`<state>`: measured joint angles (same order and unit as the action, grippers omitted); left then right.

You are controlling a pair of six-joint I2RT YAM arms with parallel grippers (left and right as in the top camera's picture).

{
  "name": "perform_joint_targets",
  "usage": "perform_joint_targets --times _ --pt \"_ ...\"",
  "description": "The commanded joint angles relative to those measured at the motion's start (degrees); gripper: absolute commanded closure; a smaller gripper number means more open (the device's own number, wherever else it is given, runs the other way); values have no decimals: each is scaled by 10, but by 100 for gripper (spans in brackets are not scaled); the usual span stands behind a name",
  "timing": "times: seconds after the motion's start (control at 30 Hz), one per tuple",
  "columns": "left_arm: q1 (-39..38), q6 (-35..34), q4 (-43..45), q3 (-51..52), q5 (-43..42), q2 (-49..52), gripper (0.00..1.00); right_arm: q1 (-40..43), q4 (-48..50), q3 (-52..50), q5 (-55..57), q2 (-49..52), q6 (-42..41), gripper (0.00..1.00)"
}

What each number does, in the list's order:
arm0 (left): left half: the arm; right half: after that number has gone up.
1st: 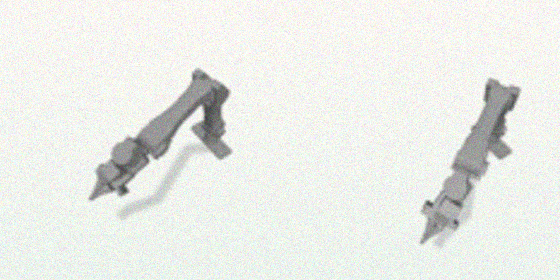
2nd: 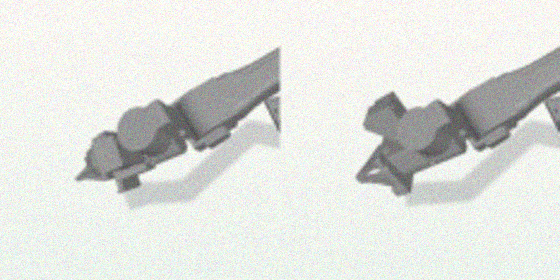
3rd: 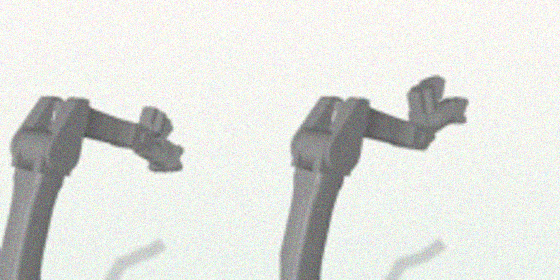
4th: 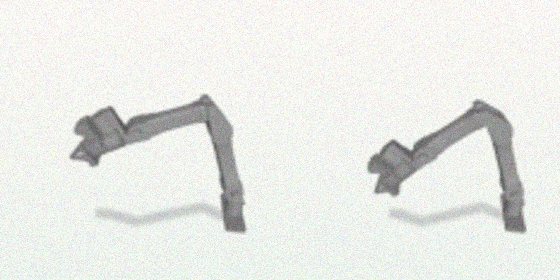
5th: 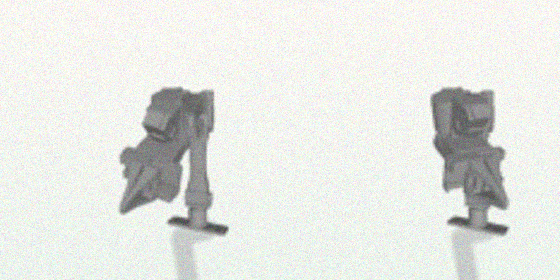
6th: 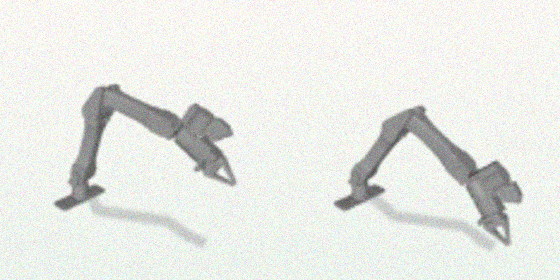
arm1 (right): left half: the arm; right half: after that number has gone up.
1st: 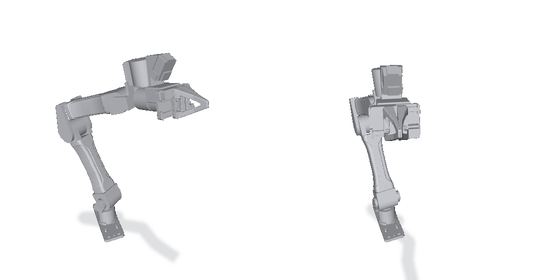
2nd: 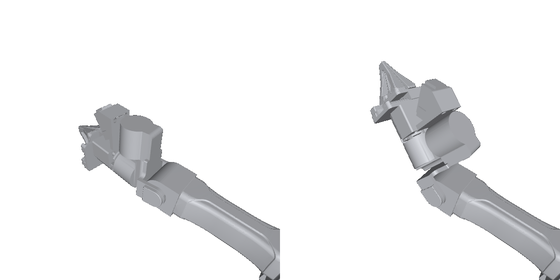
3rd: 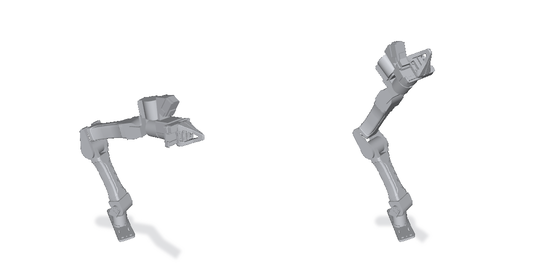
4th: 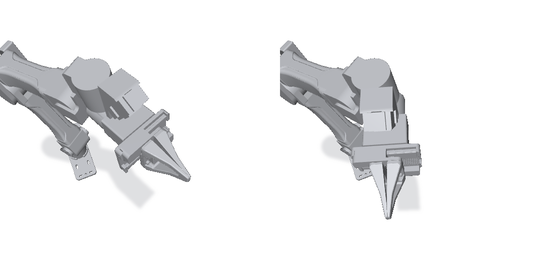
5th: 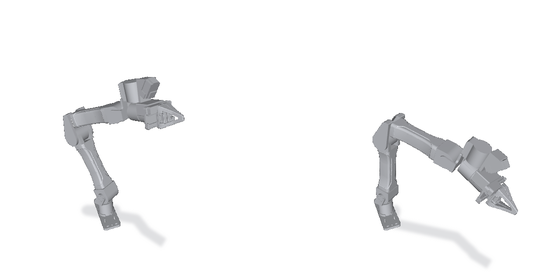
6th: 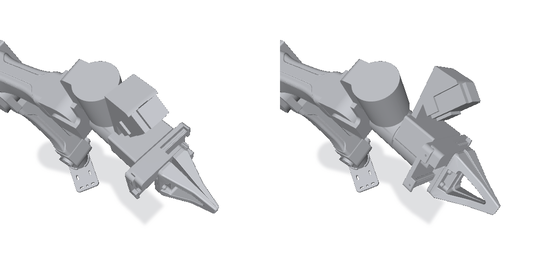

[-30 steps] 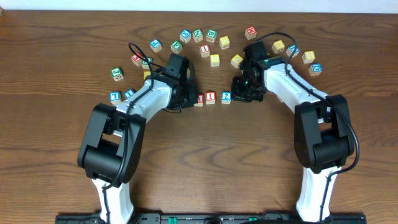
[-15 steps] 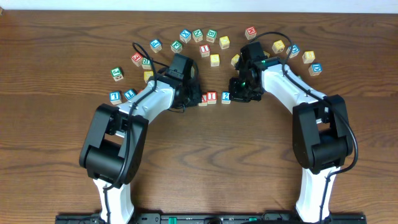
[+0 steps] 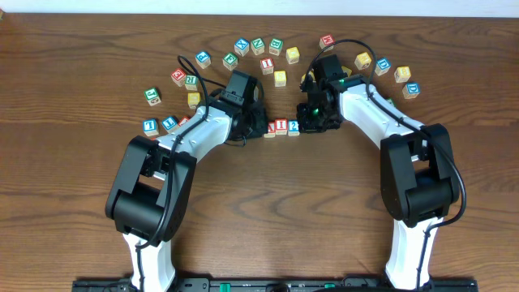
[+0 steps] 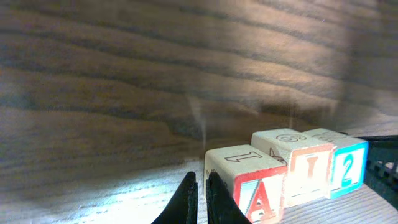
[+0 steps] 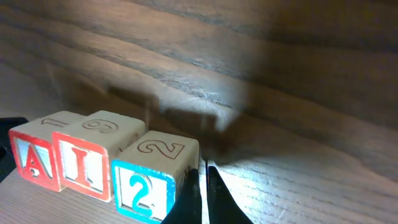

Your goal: Spell out AI2

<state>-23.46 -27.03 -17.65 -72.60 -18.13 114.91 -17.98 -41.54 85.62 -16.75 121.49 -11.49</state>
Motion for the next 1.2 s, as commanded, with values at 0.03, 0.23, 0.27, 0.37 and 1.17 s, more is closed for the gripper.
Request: perform_joint_targets --times 0.03,0.23,0.27,0.37,1.17 --pt "-2 1 3 4 2 2 92 -5 13 -2 -1 4 22 99" --pt "-2 4 2 4 2 3 93 -8 18 -2 -3 4 -1 99" --pt "-2 4 2 4 2 3 93 -8 17 -2 -1 4 -3 99" --pt "-1 12 2 4 4 3 92 -7 14 -2 1 4 -7 99" --pt "81 82 -26 -5 86 -39 93 -35 68 62 83 -8 -120 99"
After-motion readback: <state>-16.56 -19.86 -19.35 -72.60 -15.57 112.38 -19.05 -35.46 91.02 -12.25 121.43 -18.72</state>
